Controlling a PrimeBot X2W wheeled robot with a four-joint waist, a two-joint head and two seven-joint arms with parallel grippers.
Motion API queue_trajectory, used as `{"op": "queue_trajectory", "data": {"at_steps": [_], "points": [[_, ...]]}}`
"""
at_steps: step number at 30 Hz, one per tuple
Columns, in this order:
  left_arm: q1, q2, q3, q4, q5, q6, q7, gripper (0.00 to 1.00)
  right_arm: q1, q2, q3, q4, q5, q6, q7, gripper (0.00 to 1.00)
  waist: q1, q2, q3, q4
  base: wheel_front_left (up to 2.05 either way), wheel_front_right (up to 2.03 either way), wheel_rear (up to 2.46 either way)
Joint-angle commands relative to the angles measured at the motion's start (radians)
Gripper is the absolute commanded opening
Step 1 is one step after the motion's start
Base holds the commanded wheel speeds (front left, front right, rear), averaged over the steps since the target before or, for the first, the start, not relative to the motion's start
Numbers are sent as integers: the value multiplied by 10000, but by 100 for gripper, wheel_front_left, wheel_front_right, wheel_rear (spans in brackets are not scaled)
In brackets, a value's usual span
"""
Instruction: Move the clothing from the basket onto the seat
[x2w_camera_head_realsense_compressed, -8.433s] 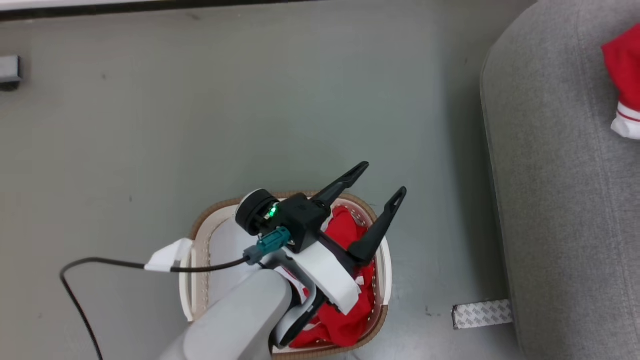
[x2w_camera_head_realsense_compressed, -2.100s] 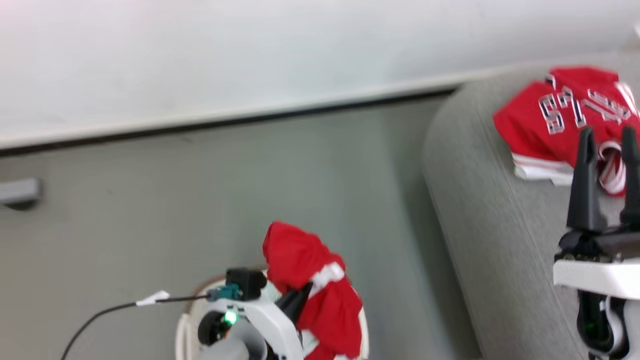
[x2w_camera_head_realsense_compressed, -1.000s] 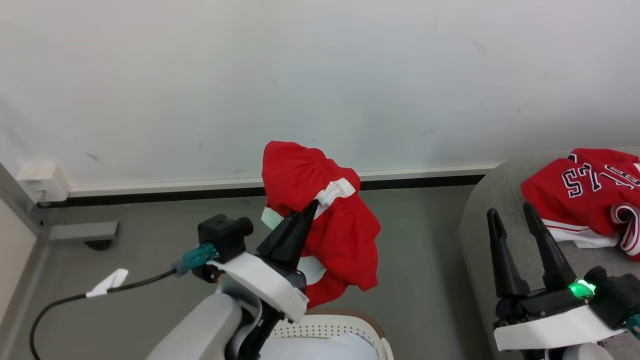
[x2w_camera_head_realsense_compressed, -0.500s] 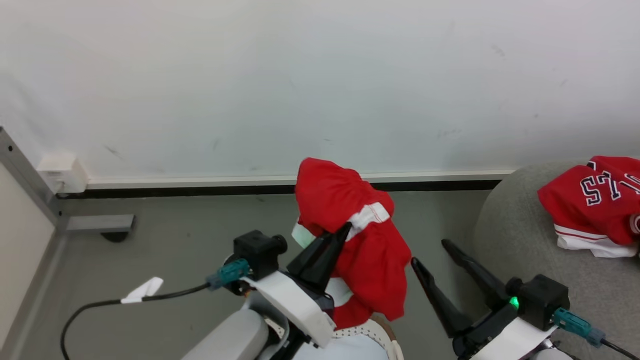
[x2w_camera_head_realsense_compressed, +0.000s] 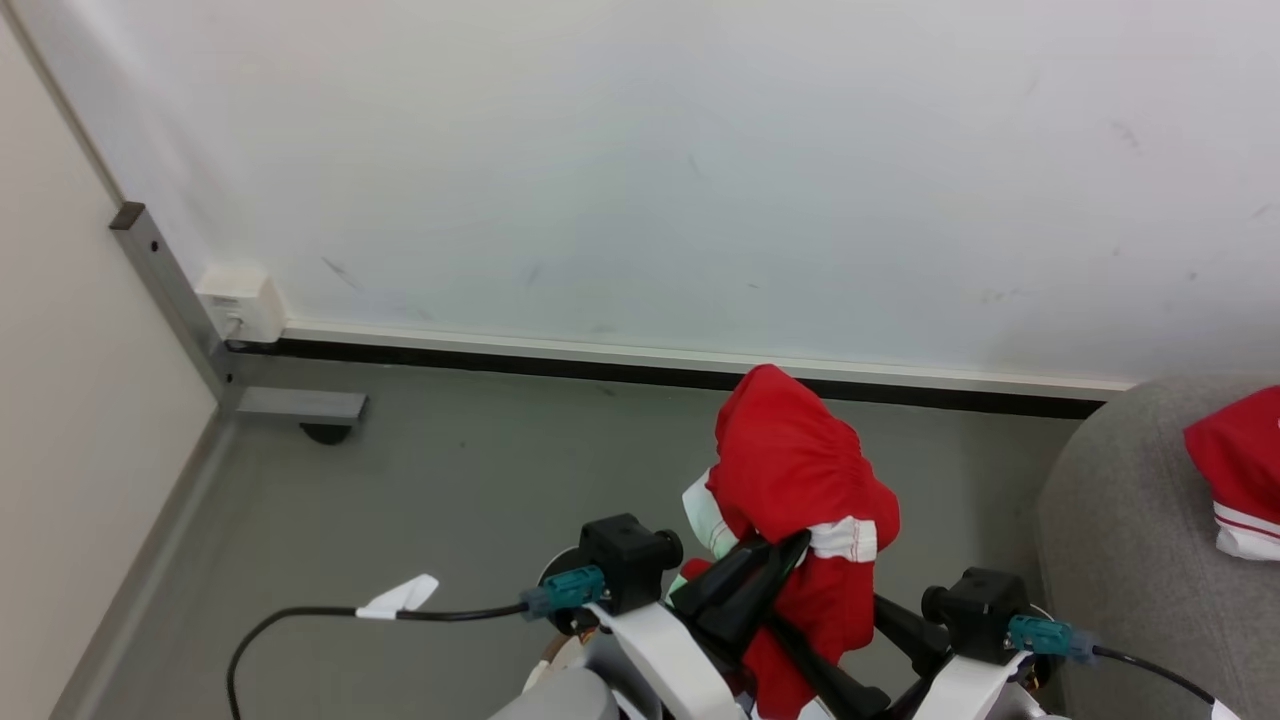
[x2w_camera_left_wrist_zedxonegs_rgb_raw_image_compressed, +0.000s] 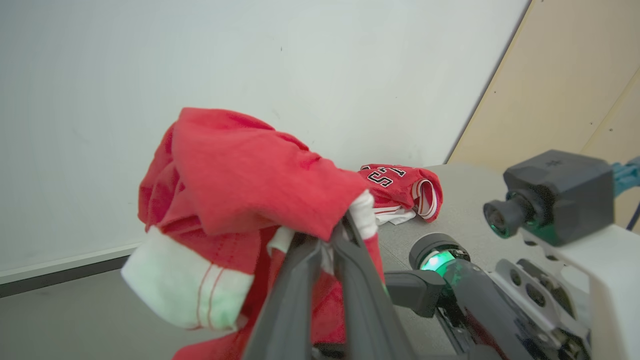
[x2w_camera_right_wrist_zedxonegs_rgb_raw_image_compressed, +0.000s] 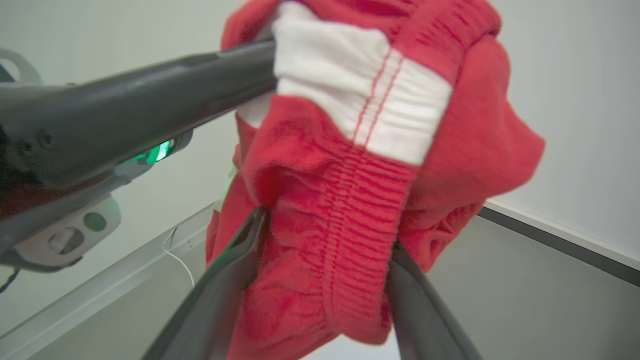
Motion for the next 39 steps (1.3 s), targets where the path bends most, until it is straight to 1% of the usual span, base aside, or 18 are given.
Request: {"op": "queue_trajectory", "data": {"at_steps": [1,6,7,8,9,10,11,14,23,24,25,26,27,33,39], "points": [[-29,-25,-60,41,-48,-48,-22,0,-190,-14,192,206,175,-22,-104,100,0,-1,-55,251,0,0,0],[-40,-101,-216,108,-167,-116,-23,0,-427,210,608,957,314,-22,-582,100,0,-1,-112,504,0,0,0],[-35,-98,-236,128,-182,-123,-24,0,-478,260,678,1100,318,-22,-697,97,0,-1,-122,530,0,0,0],[-29,-89,-252,144,-194,-119,-26,0,-488,353,715,1239,384,-22,-810,59,0,-1,-131,551,0,0,0],[-22,-76,-260,163,-214,-124,-30,0,-493,451,779,1351,437,-22,-896,35,0,-1,-137,567,0,0,0],[-14,-56,-262,181,-221,-122,-35,0,-523,511,843,1434,474,-22,-968,4,0,-1,-142,575,0,0,0],[-4,-34,-260,192,-228,-123,-41,0,-567,543,886,1520,514,-22,-1049,0,0,-1,-145,573,0,0,0],[35,43,-207,219,-262,-75,-65,0,-682,603,995,1714,507,-22,-1258,0,0,-1,-143,504,0,0,0],[165,122,-77,233,-302,94,-122,0,-613,633,681,1776,466,-22,-1617,0,0,-1,-111,104,0,0,0],[168,117,-63,232,-314,121,-132,9,-600,617,624,1773,463,-22,-1639,0,0,-1,-107,57,0,0,0],[174,118,-45,231,-323,143,-141,41,-590,599,543,1780,458,-22,-1637,0,0,-1,-101,-4,0,0,0],[184,119,-33,224,-317,170,-153,88,-580,578,451,1796,452,-22,-1638,0,0,-1,-96,-67,0,0,0],[192,116,-29,210,-305,205,-164,100,-562,540,348,1816,440,-22,-1656,0,0,-1,-93,-130,0,0,0],[220,212,82,58,-206,328,-208,100,-469,309,-399,1843,233,-22,-1716,0,0,-1,-24,-794,0,0,0],[265,387,230,-78,-106,394,-249,100,-209,97,-1739,1252,-381,-22,-1712,0,0,-1,103,-1860,0,0,0]]}}
